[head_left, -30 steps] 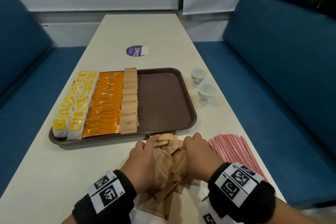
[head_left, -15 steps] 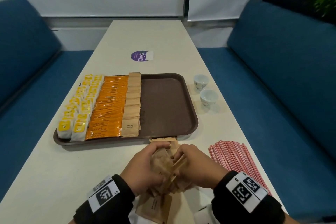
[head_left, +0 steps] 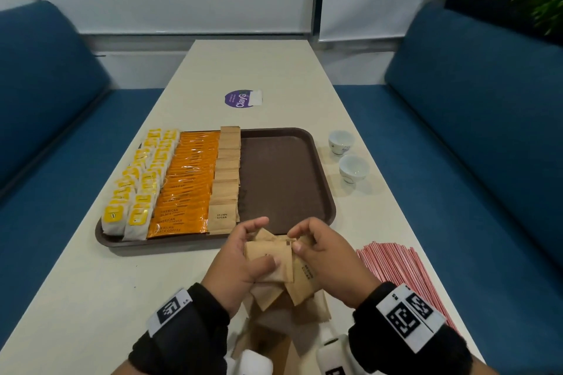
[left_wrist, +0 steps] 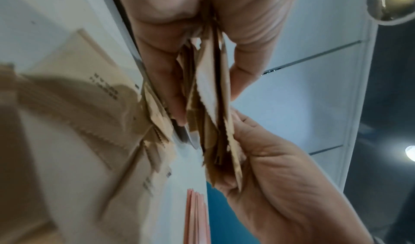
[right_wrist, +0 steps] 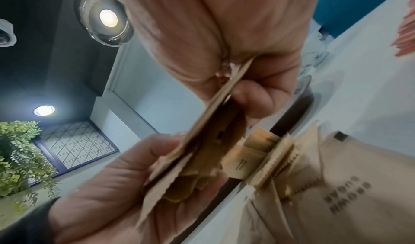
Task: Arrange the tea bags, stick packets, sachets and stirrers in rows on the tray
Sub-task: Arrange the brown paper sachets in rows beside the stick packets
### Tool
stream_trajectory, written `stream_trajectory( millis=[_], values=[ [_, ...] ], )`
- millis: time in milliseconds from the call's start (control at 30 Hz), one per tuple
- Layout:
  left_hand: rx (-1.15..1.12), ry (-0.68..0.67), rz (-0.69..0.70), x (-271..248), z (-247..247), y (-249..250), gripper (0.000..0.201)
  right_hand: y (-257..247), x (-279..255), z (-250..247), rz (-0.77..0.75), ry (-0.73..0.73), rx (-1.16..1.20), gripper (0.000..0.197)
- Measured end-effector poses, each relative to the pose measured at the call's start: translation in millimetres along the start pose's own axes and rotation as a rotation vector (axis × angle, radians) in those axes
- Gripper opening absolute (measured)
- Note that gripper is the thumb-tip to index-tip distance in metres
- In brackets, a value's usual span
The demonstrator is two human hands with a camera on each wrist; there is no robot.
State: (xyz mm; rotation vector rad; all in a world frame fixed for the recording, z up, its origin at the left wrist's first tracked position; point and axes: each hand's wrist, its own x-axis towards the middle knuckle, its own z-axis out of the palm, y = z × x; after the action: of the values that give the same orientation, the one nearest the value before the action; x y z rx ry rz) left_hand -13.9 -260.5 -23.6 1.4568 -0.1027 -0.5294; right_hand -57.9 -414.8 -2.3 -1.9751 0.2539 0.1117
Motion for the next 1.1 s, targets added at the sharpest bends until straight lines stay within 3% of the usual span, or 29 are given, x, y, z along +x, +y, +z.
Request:
stream_trajectory(
  millis=[267,433,567,700,900,1100],
  values=[
    [-0.222,-0.012,-0.078,0,8,8,0.070,-26,5,0,-0.100,0.027,-0.075,0.017],
    [-0.408,0.062,-0.052,-1,5,16,0.069,-44,7,-6,-0.123,0.050,0.138,0.027],
    [-0.512,0.136,-0.002,0,2,23,0.073,-45,9,-12,-0.026,0.177,0.213,0.033],
    [-0.525,0.188,0.035,0,1,27,0.077,-43,8,-9,0.101,0.007,0.255,0.020],
    [-0.591,0.228,0.048,5,-16,26,0.075,-51,23,-4,0.099,0.072,0.471,0.003],
    [-0.581,0.274,0.075,18,-31,27,0.076,-58,36,12,0.139,-0.080,0.424,0.010]
  ],
)
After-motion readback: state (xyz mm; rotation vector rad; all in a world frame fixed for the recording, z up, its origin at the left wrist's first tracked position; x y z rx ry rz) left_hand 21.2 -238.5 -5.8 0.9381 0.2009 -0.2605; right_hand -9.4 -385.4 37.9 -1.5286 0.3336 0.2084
